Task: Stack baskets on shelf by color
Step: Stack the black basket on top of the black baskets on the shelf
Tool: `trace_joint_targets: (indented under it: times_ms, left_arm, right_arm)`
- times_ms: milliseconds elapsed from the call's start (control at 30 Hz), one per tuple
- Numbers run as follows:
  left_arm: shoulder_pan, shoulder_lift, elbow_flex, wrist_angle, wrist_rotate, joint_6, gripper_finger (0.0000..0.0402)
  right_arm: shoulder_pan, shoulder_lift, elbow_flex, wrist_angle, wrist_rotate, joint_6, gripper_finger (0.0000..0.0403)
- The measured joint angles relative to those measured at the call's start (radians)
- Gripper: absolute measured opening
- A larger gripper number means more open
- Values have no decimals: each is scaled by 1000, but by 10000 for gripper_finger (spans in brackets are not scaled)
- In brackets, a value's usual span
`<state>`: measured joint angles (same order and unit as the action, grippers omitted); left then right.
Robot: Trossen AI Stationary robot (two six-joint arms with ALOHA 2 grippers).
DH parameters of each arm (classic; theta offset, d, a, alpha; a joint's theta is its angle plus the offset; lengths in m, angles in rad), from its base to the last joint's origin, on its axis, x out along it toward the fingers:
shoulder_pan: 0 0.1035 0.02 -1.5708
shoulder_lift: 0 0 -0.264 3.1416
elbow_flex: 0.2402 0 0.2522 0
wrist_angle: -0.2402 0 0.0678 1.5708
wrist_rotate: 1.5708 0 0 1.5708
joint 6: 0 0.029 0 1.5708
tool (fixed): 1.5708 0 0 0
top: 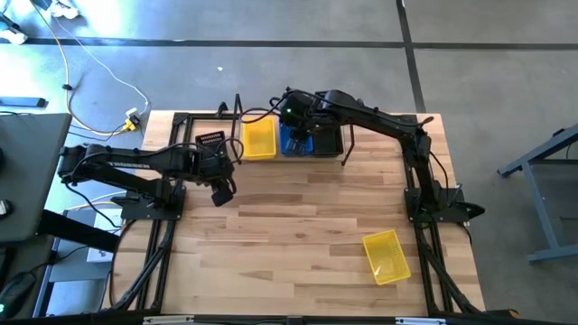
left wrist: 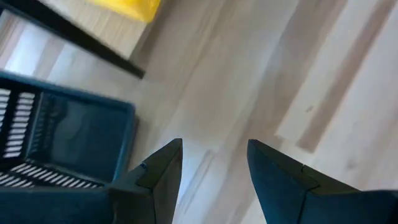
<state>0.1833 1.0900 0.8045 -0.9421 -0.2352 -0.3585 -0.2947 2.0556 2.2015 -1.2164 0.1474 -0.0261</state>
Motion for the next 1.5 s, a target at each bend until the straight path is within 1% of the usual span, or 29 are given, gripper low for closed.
trace_joint_targets:
  times_ms: [133,267,500,667,867,1033,1200,1367,1500]
  left_arm:
    - [0,-16,-50,-9,-44,2,170]
    - [0,-22,-73,-27,-129,10,170]
    - [7,-22,-71,-28,-134,5,170]
    - [7,-22,-6,-69,-109,6,170]
    - [15,-22,80,-192,-145,65,170]
    - [75,-22,72,-280,-165,207,170]
    - [138,-22,37,-286,-164,402,170]
    - [196,-22,-6,-219,-79,512,170]
    - [240,-22,-55,-153,-46,588,170]
  right_arm:
    - [0,0,25,-11,0,0,97]
    - [0,0,27,-18,0,0,97]
    - [0,0,27,-22,0,0,97]
    - [0,0,27,-22,0,0,97]
    - [0,0,27,-22,0,-8,97]
    - [0,0,27,-22,0,-26,97]
    - [0,0,27,-21,0,-27,97]
    - [0,0,27,-21,0,-40,97]
    - [0,0,27,-21,0,-37,97]
